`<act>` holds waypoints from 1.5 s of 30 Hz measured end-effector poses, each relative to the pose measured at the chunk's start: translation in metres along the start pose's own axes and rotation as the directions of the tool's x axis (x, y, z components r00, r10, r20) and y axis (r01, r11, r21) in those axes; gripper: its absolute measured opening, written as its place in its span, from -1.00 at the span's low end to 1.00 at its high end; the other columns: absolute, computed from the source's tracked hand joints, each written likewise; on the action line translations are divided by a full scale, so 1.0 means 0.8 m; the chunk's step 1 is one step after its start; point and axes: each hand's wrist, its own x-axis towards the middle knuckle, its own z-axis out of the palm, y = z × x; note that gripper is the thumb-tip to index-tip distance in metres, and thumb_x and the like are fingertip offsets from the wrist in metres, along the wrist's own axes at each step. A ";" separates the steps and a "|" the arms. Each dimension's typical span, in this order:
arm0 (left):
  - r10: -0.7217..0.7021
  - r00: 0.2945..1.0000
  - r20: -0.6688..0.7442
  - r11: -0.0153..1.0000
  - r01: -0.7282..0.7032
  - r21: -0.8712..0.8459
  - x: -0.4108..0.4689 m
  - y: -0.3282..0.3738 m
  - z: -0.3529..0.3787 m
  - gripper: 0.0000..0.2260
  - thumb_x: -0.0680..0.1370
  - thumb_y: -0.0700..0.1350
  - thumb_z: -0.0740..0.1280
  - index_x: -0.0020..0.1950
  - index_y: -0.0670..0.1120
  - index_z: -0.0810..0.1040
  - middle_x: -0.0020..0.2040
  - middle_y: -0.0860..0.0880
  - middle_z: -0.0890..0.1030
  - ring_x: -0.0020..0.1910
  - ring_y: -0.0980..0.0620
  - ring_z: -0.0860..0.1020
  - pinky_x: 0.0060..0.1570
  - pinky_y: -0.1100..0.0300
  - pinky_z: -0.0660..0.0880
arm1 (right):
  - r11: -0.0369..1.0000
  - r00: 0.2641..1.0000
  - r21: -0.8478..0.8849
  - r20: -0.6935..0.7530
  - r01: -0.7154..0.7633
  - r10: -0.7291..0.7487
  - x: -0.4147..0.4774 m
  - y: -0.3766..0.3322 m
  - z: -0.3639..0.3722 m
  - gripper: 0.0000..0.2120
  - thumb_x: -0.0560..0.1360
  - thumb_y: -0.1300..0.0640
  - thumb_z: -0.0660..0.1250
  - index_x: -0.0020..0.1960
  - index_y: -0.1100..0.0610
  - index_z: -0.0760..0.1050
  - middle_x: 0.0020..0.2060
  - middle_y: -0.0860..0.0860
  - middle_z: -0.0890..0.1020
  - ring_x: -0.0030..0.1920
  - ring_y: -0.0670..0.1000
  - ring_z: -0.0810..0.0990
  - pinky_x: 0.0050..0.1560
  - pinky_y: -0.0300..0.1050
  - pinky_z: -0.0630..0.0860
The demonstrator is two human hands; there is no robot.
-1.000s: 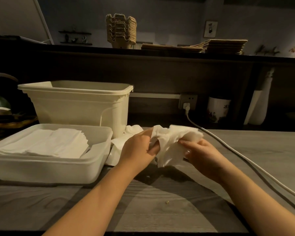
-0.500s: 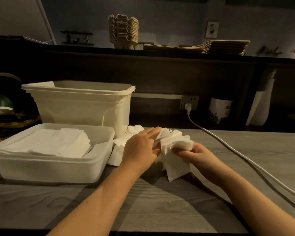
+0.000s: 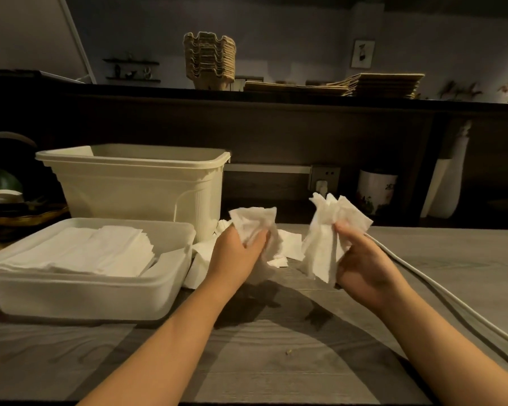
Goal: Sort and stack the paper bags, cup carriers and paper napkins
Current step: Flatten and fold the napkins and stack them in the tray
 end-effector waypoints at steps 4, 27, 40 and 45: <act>-0.387 0.889 0.243 0.606 0.444 -0.660 0.000 0.005 -0.007 -0.74 0.51 -0.01 0.35 0.17 0.01 0.45 0.02 -0.08 0.58 0.02 -0.05 0.54 -0.13 0.08 0.50 | 0.998 0.997 0.005 0.046 -0.061 0.061 0.001 0.004 -0.001 -0.59 0.36 0.06 0.37 0.17 0.15 0.49 -0.14 0.12 0.66 -0.18 0.07 0.66 0.08 0.22 0.53; -0.061 0.868 0.494 0.994 0.096 -0.046 -0.012 -0.005 0.009 -0.45 0.21 0.29 0.46 0.12 0.10 0.52 0.05 0.06 0.63 0.10 0.05 0.57 0.22 0.00 0.46 | 0.921 0.998 -0.388 -0.028 0.035 -0.050 0.001 0.018 0.007 -0.93 0.52 0.18 0.25 -0.05 0.10 0.51 -0.25 -0.01 0.66 -0.23 -0.05 0.65 -0.24 -0.16 0.57; 0.030 0.856 0.517 0.999 -0.007 -0.046 -0.013 -0.004 0.006 -0.70 0.43 0.09 0.41 0.05 0.23 0.35 0.01 0.24 0.49 0.02 0.25 0.46 -0.05 0.40 0.38 | 0.929 0.992 -0.351 0.090 0.118 -0.092 0.000 0.018 0.004 -0.71 0.36 0.02 0.28 0.05 0.05 0.54 -0.17 -0.03 0.67 -0.14 -0.03 0.65 -0.17 -0.13 0.58; 0.024 0.845 0.535 0.999 0.001 -0.046 -0.015 -0.002 0.007 -0.71 0.46 0.07 0.39 0.08 0.23 0.34 0.00 0.24 0.50 0.03 0.24 0.48 -0.03 0.41 0.39 | 0.926 0.991 -0.357 0.091 0.125 -0.099 0.001 0.019 0.004 -0.76 0.46 0.08 0.26 0.11 -0.06 0.51 -0.11 -0.06 0.67 -0.12 -0.07 0.66 -0.17 -0.16 0.58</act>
